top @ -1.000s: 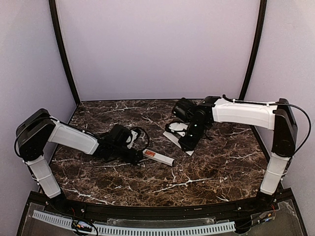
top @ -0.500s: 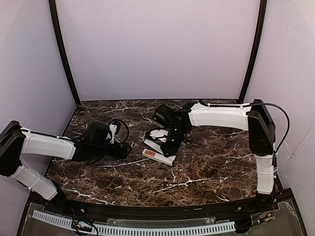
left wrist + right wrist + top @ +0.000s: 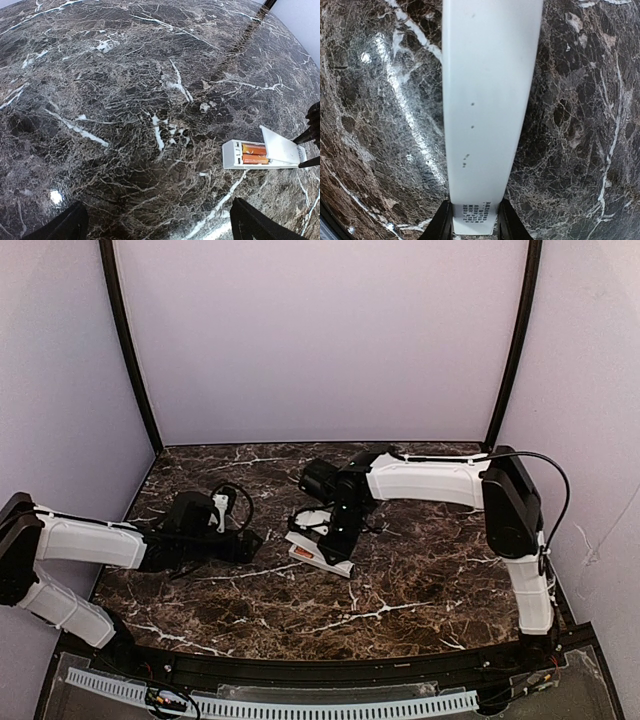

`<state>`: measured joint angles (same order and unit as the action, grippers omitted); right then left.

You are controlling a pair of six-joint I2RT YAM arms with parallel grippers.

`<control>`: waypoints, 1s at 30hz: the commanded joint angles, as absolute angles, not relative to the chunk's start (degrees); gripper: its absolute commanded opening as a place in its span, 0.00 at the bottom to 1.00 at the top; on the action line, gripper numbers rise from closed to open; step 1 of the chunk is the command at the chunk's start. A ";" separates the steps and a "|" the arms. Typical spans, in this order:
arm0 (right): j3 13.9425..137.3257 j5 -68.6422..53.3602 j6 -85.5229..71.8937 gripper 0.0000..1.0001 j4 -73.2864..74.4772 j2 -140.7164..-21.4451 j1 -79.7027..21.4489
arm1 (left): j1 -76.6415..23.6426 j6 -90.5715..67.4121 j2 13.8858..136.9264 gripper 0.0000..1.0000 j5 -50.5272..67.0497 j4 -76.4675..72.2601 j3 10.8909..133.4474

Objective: Load the batteries into the remote control
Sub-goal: Load the battery cover onto the remote control without the battery cover.

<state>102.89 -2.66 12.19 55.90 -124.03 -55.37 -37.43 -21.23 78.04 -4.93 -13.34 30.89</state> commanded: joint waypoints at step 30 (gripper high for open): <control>106.06 -0.87 11.67 0.31 60.24 -129.10 -56.11 | -37.00 -21.15 76.47 1.00 -4.58 -13.95 29.47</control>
<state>105.12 -1.45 12.27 59.00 -126.98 -55.59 -37.39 -21.23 77.84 -4.93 -13.63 30.52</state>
